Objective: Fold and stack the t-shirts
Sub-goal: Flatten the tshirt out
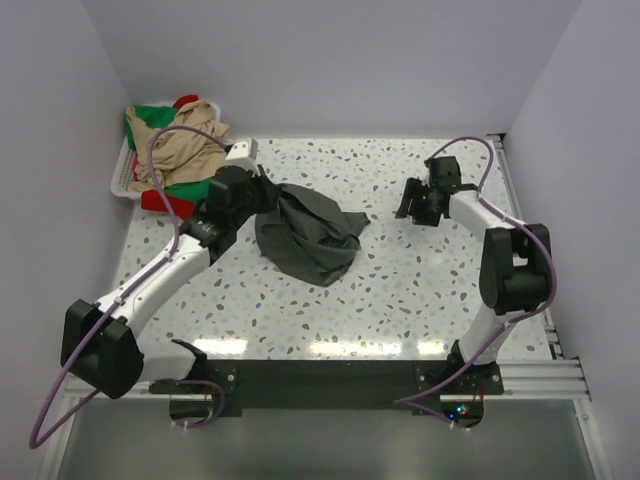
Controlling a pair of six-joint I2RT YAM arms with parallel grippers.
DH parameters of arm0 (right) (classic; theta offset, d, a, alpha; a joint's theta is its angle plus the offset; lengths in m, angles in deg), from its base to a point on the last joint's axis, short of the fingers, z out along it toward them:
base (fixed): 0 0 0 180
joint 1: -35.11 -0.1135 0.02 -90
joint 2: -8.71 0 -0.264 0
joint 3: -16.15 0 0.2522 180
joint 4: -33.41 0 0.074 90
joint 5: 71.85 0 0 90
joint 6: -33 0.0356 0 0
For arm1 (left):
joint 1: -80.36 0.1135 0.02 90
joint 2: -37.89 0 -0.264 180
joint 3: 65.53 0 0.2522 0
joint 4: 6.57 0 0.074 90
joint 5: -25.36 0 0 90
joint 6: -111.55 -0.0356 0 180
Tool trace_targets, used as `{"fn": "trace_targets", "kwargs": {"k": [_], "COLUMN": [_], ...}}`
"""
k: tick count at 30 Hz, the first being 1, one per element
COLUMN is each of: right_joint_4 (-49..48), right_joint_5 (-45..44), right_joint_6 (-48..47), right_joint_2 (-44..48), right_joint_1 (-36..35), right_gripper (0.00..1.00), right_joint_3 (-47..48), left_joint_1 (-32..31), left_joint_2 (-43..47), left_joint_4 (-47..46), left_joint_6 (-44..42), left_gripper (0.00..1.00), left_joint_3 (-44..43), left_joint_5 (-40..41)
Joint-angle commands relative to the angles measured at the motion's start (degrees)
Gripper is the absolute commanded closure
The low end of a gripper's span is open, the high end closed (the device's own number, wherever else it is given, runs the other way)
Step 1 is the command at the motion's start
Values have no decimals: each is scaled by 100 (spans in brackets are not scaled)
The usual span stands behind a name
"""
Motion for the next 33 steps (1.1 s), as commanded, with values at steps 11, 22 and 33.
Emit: {"fn": "trace_targets", "kwargs": {"k": [11, 22, 33], "right_joint_4": [-620, -664, -585], "right_joint_5": [1387, 1721, 1940], "right_joint_6": [239, 572, 792], "right_joint_2": [-686, -1723, -2524], "right_joint_1": [-202, -949, -1151], "right_gripper": [44, 45, 52], "right_joint_3": [358, 1553, 2282], "left_joint_1": [112, 121, 138], "left_joint_2": [660, 985, 1100], "left_joint_4": [657, 973, 1141], "left_joint_6": [225, 226, 85], "left_gripper": [100, 100, 100], "left_joint_3": [882, 1040, 987], "left_joint_5": [338, 531, 681]}}
